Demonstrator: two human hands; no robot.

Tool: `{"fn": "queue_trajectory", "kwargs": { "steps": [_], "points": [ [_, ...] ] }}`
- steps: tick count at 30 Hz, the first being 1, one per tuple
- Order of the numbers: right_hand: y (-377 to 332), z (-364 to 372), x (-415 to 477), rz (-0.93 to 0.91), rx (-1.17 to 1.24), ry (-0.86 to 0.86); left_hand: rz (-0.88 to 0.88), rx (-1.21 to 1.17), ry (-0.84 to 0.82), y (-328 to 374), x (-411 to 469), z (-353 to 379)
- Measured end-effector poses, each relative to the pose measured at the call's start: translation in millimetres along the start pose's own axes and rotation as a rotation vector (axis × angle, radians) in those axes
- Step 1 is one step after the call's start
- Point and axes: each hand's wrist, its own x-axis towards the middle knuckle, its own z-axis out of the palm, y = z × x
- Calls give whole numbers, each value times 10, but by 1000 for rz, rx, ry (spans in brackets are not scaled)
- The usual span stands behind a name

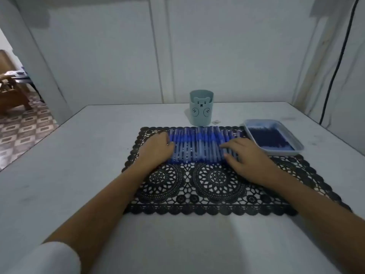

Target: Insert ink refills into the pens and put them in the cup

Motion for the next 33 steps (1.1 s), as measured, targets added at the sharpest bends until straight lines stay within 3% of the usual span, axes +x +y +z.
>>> {"fn": "queue_trajectory", "kwargs": {
  "steps": [4, 15, 21, 25, 27, 30, 33],
  "points": [
    [56, 117, -61, 26, 13, 55, -37, 123, 74, -31, 68, 86],
    [76, 131, -79, 59, 180, 115, -74, 175, 21, -187, 147, 100],
    [84, 139, -96, 34, 168, 200, -133, 53, 115, -156, 31, -81],
    [-28, 91, -114, -72, 69, 312, 217, -82, 64, 94, -227, -180],
    [-116, 72, -108, -177, -52, 311, 447, 4, 12, 220, -385, -91],
    [-230, 105, -94, -289, -212, 246, 739, 136, 64, 249, -529, 81],
    [-238, 152, -92, -316, -288, 242, 837, 43, 71, 220, -541, 152]
  ]
}}
